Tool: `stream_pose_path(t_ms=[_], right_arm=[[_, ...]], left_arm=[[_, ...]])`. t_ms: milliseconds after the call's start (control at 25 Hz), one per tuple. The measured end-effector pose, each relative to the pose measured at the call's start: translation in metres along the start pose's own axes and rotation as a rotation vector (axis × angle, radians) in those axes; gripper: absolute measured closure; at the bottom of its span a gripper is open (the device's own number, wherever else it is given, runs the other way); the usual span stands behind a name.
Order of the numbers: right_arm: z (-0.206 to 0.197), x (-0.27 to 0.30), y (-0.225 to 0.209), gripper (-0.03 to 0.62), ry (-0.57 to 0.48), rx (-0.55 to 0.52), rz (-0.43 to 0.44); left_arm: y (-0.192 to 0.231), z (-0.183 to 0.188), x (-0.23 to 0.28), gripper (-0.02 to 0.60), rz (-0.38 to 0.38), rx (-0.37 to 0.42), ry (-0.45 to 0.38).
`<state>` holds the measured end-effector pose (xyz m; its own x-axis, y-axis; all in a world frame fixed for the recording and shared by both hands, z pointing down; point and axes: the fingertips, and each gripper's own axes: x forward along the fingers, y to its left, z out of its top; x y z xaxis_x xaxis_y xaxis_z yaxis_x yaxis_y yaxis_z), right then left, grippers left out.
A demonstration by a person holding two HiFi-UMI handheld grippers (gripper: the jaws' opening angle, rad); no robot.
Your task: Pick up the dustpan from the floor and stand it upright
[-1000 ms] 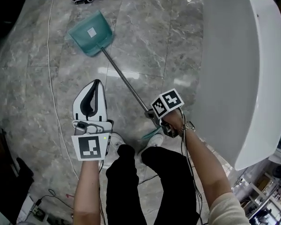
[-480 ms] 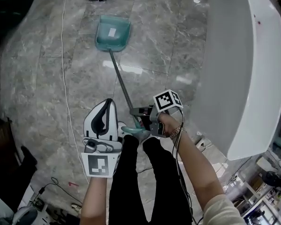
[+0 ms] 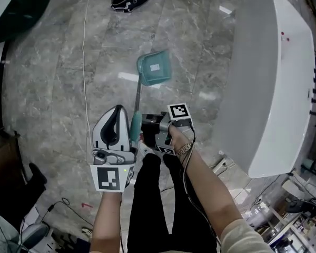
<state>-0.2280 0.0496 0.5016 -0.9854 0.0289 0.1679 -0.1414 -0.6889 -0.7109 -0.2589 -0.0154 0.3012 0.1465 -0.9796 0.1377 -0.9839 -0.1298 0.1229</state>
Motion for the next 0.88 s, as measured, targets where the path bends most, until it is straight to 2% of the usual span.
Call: stream_pose_path(t_ms=[160,400,560,760,880], right_arm=[[0.021,0.015,0.043,0.488,-0.04,0.111,0.127],[0.082,0.001,0.106,0.479,-0.06,0.19,0.27],[0.132,-0.025,0.152,0.471,-0.052,0.235,0.302],[0.177,-0.049,0.185,0.471,-0.018,0.251,0.279],[0.199,-0.055,0.2,0.462,-0.027,0.248,0.316]], left_arm=[[0.018,0.018,0.025,0.574,0.005,0.022,0.007],[0.017,0.027,0.095,0.574,0.017,0.035,0.028],[0.002,0.024,0.16,0.574,0.029,0.024,0.058],[-0.034,0.02,0.238,0.574,0.011,0.035,0.081],[-0.037,0.012,0.272,0.574,0.01,0.044,0.103]])
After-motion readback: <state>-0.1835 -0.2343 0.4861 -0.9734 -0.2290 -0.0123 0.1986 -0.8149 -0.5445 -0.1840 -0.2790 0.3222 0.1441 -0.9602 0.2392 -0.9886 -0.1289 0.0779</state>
